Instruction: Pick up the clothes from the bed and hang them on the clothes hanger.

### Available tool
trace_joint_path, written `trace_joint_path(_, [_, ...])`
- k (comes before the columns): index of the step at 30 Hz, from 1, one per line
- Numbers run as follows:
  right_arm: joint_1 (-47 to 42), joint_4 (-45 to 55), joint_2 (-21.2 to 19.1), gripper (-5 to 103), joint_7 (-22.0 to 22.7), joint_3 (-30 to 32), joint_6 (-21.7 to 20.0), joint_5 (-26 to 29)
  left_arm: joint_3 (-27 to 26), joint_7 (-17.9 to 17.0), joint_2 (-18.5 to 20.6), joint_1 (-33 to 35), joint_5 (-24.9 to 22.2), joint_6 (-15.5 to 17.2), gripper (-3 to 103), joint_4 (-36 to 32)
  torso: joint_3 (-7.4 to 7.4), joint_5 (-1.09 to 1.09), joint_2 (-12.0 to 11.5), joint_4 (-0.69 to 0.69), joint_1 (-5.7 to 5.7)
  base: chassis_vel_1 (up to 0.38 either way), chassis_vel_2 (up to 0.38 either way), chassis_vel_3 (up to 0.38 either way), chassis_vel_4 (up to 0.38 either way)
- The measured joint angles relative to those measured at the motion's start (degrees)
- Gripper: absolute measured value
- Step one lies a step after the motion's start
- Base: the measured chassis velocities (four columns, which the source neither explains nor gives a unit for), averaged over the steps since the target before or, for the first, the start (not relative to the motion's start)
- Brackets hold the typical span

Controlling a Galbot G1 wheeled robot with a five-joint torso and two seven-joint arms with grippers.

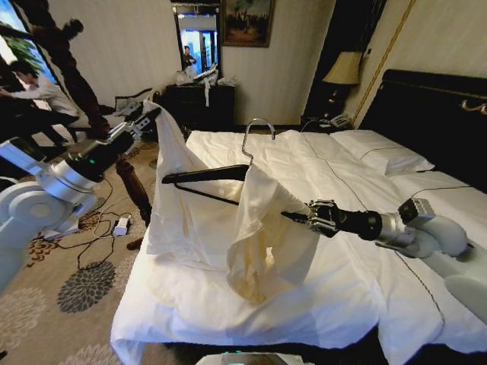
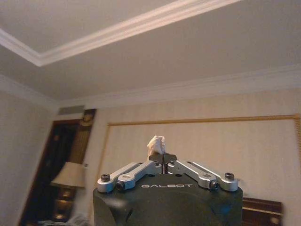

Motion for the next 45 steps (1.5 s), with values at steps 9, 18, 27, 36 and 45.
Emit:
trace_joint_path(9, [-0.5, -0.3, 0.7, 21, 1.7, -0.5, -0.1, -1.3, -0.7, 0.2, -1.7, 3.8, 1.0, 0.8, 0, -7.1, 0.00, 0.00, 0.0, 0.00, 0.00, 0.000, 0.000, 0.000, 0.000])
trace_joint_path(18, [-0.8, -1.0, 0.7, 21, 2.6, -0.5, -0.4, -1.9, -2.8, 1.6, -3.2, 5.7, 5.3, 1.3, 0, -5.2, 0.00, 0.00, 0.0, 0.00, -0.01, 0.000, 0.000, 0.000, 0.000])
trace_joint_path(27, [-0.9, -0.4, 0.3, 21, 1.1, -0.1, -0.1, -0.9, -1.2, 2.4, -3.7, 4.6, 14.5, -0.3, 0, 7.0, 0.01, -0.02, 0.0, 0.00, 0.00, 0.000, 0.000, 0.000, 0.000])
trace_joint_path(36, [-0.9, -0.4, 0.0, 21, 0.9, -0.1, 0.0, -0.9, -2.9, 5.6, -2.7, 4.4, 16.9, -0.6, 0, 9.5, 0.00, -0.01, 0.0, 0.00, 0.00, 0.000, 0.000, 0.000, 0.000])
trace_joint_path(45, [-0.8, -0.6, -0.4, 21, 1.0, 0.1, 0.0, -0.9, -7.8, 15.2, 0.7, 5.2, 18.0, 1.4, 0, 10.8, 0.00, 0.00, 0.0, 0.00, 0.00, 0.000, 0.000, 0.000, 0.000])
